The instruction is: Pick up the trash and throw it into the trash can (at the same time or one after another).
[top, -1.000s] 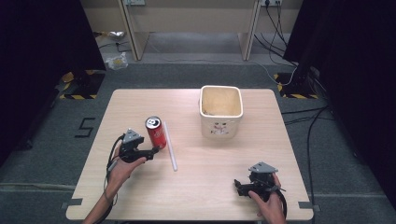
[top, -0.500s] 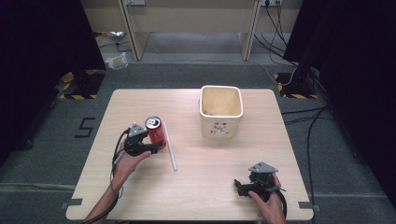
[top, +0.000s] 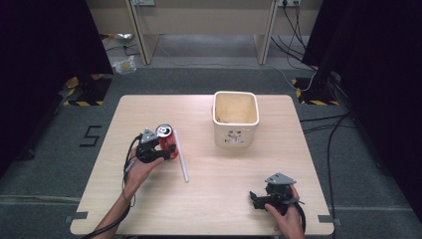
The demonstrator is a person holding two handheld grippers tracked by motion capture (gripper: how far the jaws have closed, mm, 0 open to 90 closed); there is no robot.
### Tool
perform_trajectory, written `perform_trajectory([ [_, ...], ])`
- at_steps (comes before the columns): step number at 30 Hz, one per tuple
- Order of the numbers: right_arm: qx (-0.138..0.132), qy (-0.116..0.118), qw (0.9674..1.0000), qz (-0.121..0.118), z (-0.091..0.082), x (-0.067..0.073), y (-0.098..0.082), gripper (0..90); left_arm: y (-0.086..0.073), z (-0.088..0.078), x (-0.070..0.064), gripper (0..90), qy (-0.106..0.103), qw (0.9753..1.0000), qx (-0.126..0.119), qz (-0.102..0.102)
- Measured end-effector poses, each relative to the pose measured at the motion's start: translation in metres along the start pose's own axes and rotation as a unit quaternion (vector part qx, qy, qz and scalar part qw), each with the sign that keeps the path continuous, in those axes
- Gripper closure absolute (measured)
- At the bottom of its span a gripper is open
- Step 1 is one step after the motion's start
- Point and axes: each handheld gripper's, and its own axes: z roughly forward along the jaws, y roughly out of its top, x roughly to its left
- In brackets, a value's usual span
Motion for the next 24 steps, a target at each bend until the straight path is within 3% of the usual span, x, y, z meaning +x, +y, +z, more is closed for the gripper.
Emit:
perform_trajectory([
  [11,0.0,0.0,1.0,0.0,0.0,0.0,0.0,0.3,0.006,-0.007,-0.003,33.8,-0.005,1.0,-0.001,0.007],
  [24,0.0,0.0,1.0,0.0,0.0,0.0,0.0,0.3,0.029,-0.021,-0.002,34.0,-0.028,0.9995,-0.009,0.012],
])
